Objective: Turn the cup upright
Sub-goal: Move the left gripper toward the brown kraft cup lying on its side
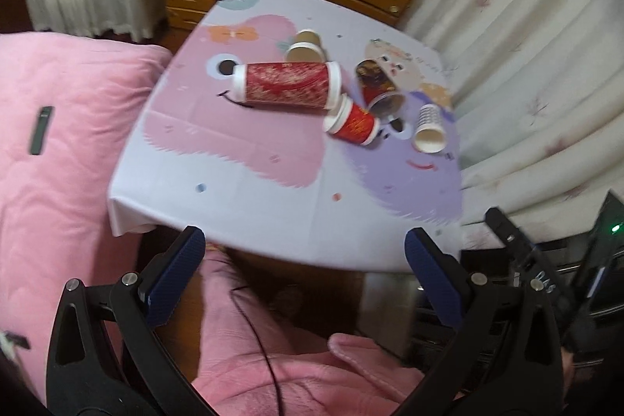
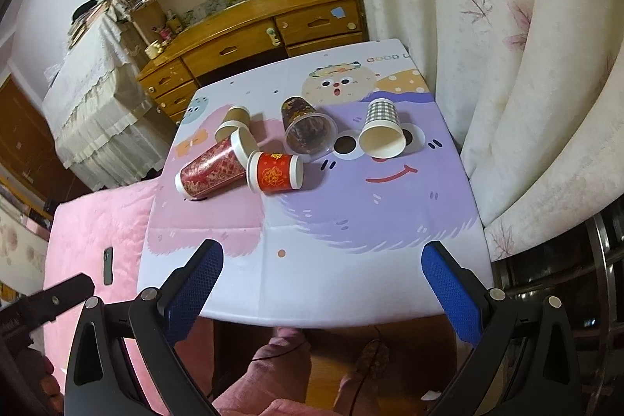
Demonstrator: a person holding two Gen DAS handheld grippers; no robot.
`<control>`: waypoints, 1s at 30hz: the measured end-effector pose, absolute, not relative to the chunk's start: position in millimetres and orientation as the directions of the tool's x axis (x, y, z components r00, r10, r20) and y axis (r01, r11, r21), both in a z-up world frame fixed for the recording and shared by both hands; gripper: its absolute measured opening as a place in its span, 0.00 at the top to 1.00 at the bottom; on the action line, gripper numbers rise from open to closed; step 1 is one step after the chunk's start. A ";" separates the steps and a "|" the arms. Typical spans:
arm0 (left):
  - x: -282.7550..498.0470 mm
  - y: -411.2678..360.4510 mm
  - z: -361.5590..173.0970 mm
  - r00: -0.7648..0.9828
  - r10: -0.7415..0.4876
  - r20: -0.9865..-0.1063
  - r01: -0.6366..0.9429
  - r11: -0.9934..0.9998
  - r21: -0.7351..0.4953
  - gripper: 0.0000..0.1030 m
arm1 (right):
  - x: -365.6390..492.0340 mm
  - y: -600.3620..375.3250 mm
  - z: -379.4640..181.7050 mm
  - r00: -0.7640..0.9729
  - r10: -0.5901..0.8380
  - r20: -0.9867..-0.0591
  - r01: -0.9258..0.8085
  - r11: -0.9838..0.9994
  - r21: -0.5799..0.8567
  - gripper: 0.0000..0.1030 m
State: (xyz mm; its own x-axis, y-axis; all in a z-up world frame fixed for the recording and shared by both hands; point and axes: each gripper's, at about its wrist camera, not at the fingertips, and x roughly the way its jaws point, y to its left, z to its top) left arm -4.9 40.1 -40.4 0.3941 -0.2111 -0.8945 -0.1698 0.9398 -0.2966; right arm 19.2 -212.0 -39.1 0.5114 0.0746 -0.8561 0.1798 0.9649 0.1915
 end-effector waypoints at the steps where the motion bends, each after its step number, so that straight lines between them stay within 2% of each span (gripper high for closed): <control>1: 4.7 45.6 -41.8 0.385 -0.237 -0.892 -0.151 0.938 -0.314 0.01 | 21.9 -211.5 -39.4 0.512 0.069 -0.856 0.190 0.963 0.191 0.00; 8: 88.2 78.3 -38.8 0.312 -0.252 -0.916 0.046 0.967 -0.250 0.01 | 71.9 -179.5 -47.3 0.504 -0.054 -0.862 0.241 0.967 0.080 0.00; 15: 195.6 125.1 -30.1 0.180 -0.322 -0.930 0.229 0.933 -0.278 0.02 | 134.5 -117.8 -53.5 0.492 -0.157 -0.856 0.178 0.981 -0.078 0.00; 18: 231.6 133.9 -28.2 0.145 -0.303 -0.942 0.335 0.911 -0.241 0.02 | 161.2 -93.1 -58.6 0.490 -0.170 -0.855 0.155 0.982 -0.106 0.00; 21: 262.7 128.2 -29.1 0.156 -0.228 -0.961 0.510 0.852 -0.119 0.03 | 184.9 -74.2 -64.2 0.503 -0.163 -0.849 0.123 0.986 -0.116 0.00; 25: 293.2 103.7 -43.0 0.250 -0.117 -0.961 0.742 0.661 0.113 0.03 | 213.8 -53.1 -73.1 0.539 -0.113 -0.835 0.029 0.993 -0.115 0.00; 30: 303.3 71.6 -77.2 0.434 -0.104 -0.895 0.860 0.343 0.377 0.03 | 237.1 -32.8 -94.3 0.564 -0.042 -0.825 -0.133 0.981 -0.140 0.00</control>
State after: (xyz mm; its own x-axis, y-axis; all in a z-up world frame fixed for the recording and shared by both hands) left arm 303.3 71.6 -77.2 0.4337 -0.1035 -0.8951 0.8603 0.3430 0.3771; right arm 237.1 -32.8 -94.3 0.5637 -0.0415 -0.8249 -0.1325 0.9813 -0.1399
